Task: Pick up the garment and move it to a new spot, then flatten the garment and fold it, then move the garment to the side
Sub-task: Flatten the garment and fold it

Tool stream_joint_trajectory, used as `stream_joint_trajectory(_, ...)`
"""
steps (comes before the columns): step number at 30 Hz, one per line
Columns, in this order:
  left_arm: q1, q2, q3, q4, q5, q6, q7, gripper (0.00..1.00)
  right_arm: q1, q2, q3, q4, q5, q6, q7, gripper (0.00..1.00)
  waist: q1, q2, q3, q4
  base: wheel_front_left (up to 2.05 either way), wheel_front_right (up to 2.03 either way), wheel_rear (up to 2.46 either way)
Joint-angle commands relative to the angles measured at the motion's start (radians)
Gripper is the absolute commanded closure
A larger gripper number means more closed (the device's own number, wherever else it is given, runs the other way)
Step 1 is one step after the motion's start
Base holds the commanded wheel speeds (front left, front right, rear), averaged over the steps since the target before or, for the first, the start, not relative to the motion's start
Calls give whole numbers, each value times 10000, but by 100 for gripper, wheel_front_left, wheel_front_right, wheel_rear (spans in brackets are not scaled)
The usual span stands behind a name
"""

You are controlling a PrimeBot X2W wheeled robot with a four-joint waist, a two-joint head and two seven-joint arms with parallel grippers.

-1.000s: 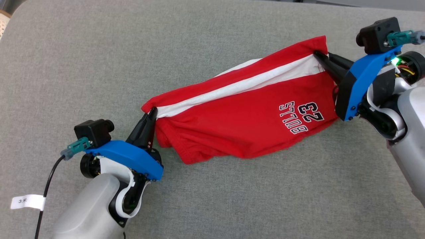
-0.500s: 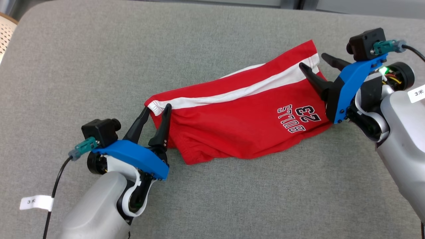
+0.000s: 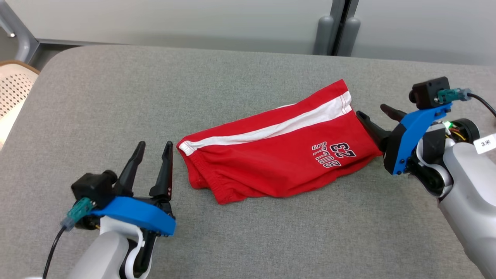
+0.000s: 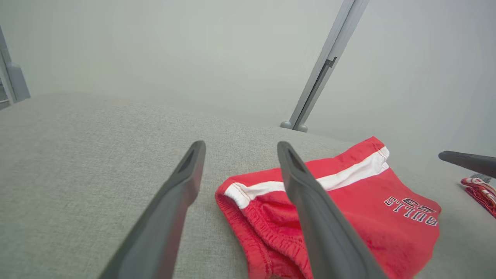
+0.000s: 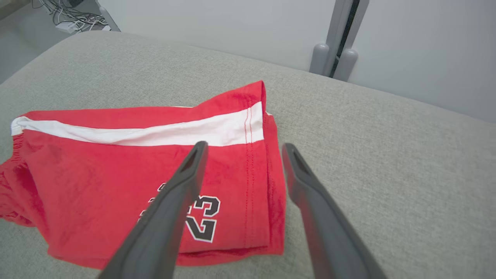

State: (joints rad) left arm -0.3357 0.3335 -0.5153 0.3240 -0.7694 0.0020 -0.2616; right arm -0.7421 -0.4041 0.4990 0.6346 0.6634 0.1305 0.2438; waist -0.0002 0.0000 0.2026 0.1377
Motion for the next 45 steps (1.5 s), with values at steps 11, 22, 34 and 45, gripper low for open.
stream_joint_trajectory(11,986,-1346,2764,-582,2778,-644,-38,0,115,275,-834,596,-275,6,-18,0,2,0,315,281,0,0,0)
stream_joint_trajectory(22,1004,-1935,3753,-130,3591,-1190,-40,0,-656,1010,-2147,2274,-1024,6,158,0,2,0,856,748,0,0,0)
stream_joint_trajectory(34,799,-2205,3886,-25,3854,-1344,-41,0,-1275,1820,-3211,4525,-2663,4,187,13,2,0,1131,1053,0,0,0)
stream_joint_trajectory(45,1144,-1980,3668,33,3681,-1345,-40,0,-1004,1977,-3328,4290,-2994,4,-525,100,2,0,509,514,0,0,0)
